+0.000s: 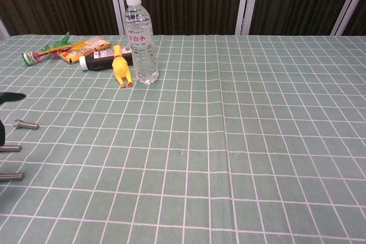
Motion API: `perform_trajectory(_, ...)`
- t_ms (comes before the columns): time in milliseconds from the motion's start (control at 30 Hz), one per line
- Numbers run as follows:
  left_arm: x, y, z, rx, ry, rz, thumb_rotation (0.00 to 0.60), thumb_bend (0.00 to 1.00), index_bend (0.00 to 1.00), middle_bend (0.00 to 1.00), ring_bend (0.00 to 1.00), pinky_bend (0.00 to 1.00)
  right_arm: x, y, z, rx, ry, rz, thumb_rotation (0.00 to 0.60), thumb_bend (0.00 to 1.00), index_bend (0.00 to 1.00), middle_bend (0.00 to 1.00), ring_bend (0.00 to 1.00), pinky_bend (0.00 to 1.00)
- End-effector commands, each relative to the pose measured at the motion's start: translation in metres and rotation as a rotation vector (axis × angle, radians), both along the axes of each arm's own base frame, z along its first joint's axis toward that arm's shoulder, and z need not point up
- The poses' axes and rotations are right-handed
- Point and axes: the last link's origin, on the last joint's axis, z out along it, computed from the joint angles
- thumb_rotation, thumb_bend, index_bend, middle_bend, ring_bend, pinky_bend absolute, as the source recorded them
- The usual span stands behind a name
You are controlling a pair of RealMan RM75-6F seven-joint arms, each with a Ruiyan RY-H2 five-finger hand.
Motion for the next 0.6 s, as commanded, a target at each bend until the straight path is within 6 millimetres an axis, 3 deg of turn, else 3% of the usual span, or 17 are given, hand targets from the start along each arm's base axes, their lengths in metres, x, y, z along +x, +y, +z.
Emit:
perform_trajectory(33, 0.001, -0.001, -0.020, -0.040, 0.012, 0.002, 0.600, 0.33, 0.32, 1.00, 1.00, 1.00, 0.000, 0.000, -0.001, 0.003, 0.003, 0.001, 0.600, 0.28, 0.00, 0.00, 0.00, 0.00)
perform_trajectory(333, 0.000, 0.009, -0.051, -0.037, 0.084, 0.026, 0.600, 0.34, 0.40, 1.00, 1.00, 1.00, 0.000, 0.001, 0.000, 0.005, 0.001, 0.005, 0.600, 0.28, 0.00, 0.00, 0.00, 0.00)
perform_trajectory(600, -0.015, 0.010, -0.048, 0.019, 0.180, 0.048, 0.600, 0.34, 0.43, 1.00, 1.00, 1.00, 0.001, 0.002, 0.000, 0.009, 0.000, 0.008, 0.600, 0.28, 0.00, 0.00, 0.00, 0.00)
